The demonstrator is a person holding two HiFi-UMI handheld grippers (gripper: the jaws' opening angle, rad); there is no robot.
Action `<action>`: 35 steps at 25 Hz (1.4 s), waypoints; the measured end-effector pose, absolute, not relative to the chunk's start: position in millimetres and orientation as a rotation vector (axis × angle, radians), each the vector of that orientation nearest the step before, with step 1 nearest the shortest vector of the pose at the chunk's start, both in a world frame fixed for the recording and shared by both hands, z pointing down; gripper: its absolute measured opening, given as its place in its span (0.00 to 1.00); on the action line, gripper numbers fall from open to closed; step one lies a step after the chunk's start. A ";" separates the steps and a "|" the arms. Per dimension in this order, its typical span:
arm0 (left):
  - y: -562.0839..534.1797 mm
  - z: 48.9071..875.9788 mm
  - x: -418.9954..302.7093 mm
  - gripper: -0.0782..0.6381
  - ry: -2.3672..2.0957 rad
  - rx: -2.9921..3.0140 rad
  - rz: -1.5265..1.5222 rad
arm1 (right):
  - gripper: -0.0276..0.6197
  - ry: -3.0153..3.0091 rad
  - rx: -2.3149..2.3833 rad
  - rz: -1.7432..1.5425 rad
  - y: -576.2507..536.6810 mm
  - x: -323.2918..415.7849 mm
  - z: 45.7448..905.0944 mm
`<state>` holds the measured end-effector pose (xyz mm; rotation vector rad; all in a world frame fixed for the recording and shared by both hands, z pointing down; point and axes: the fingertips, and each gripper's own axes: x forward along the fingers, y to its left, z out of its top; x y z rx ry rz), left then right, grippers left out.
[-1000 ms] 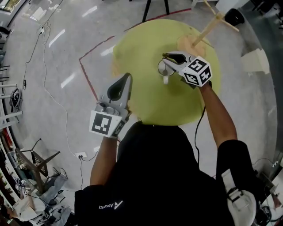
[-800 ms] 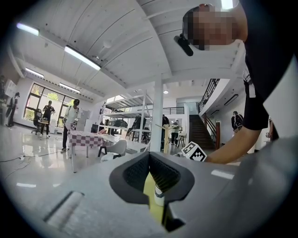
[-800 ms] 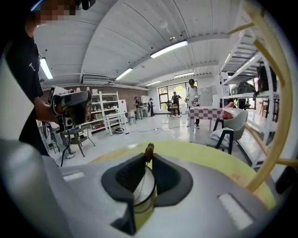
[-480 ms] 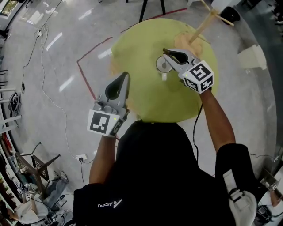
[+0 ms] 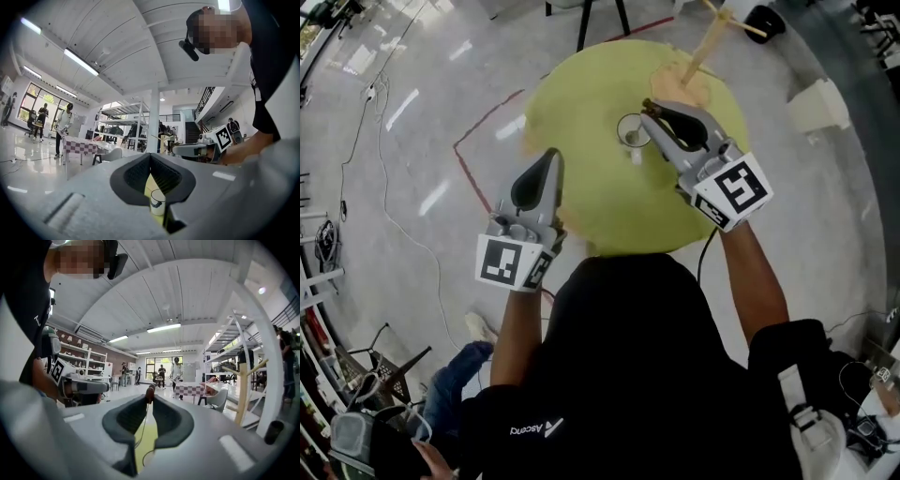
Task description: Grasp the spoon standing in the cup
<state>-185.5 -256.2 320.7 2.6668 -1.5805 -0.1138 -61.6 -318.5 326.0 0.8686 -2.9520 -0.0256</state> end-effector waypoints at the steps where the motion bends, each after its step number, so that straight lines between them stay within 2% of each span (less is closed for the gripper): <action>1: -253.5 317.1 -184.6 0.12 -1.573 2.677 -0.123 | 0.11 -2.967 0.888 -0.024 -309.9 -61.9 317.8; 14: -214.6 291.6 -167.0 0.12 -1.499 2.756 -0.174 | 0.11 -3.039 0.991 -0.035 -221.6 -62.7 274.1; 35: -209.5 290.5 -158.9 0.12 -1.462 2.764 -0.171 | 0.11 -3.019 1.045 -0.035 -220.2 -51.8 274.5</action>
